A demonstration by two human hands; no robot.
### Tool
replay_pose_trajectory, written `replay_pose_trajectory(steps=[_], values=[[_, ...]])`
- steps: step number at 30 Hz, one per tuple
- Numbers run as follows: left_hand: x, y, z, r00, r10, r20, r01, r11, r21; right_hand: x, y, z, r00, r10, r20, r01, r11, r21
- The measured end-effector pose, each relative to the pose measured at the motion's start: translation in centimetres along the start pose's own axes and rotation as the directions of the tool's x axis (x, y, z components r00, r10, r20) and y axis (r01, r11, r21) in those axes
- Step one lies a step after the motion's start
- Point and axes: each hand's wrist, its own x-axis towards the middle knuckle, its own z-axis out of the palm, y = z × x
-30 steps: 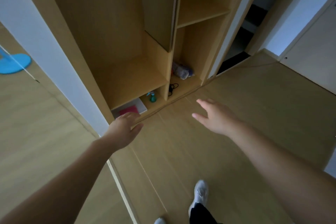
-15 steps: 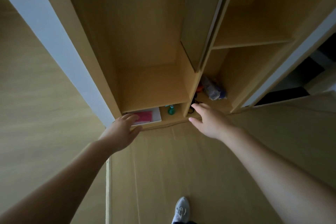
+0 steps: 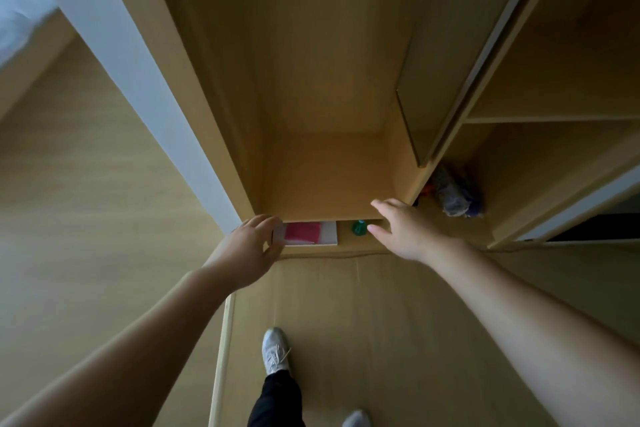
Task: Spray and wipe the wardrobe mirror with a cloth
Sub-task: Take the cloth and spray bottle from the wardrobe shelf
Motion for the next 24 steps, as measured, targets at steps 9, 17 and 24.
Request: replay_pose_trajectory(steps=[9,17,24], values=[[11.1,-5.2,-0.5,0.992,0.054,0.117,-0.049,0.998,-0.047,8.4,-0.9,-1.1,0.992,0.125,0.005,-0.124,0.992,-0.034],[18.8,-7.5,1.3,0.981,0.083,0.173,-0.075,0.996,-0.052,14.4,0.3,-1.5,0.978,0.21,-0.017,-0.21,0.976,-0.057],[20.9,-7.4,8.2,0.991,0.046,0.126,-0.036,0.996,-0.083,18.8,4.6,2.6,0.992,0.125,-0.015,-0.126,0.991,-0.047]])
